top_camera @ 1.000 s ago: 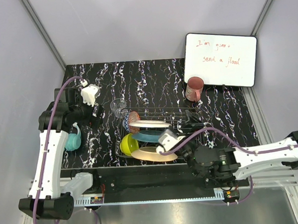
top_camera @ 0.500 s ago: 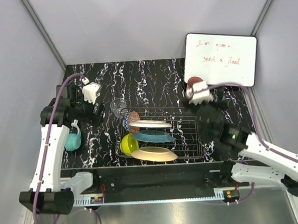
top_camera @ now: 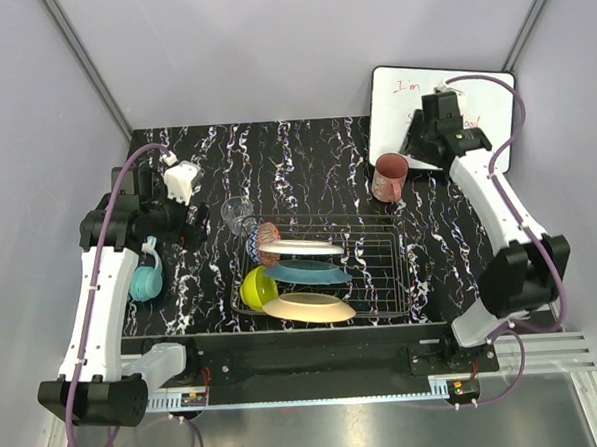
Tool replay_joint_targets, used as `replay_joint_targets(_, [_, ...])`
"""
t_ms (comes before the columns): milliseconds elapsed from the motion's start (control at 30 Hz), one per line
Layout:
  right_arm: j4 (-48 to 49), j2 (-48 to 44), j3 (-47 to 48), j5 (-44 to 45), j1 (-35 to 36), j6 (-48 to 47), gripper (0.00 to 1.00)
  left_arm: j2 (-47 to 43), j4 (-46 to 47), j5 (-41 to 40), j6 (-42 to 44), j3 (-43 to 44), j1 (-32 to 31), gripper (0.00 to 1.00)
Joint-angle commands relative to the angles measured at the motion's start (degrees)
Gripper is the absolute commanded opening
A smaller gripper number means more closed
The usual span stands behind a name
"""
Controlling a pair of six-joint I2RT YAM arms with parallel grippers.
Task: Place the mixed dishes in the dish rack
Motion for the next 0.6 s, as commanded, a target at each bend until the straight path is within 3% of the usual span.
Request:
replay_joint_targets(0, [-3.6, 5.6, 6.5, -4.3, -2.9, 5.7, 0.59, 0.2, 2.8, 0.3, -1.1, 1.9, 0.3, 0.99])
replay_joint_targets(167, [-8.4, 10.6, 9.4, -1.7, -2.9, 2.9, 0.66, 0.1, 3.6, 0.7, -0.6, 1.4, 0.8, 0.99])
replay_joint_targets(567, [-9.5, 18.5, 9.7, 4.2, -2.9, 1.9, 0.64, -2.2, 3.7, 0.5, -0.4, 1.6, 0.9, 0.99])
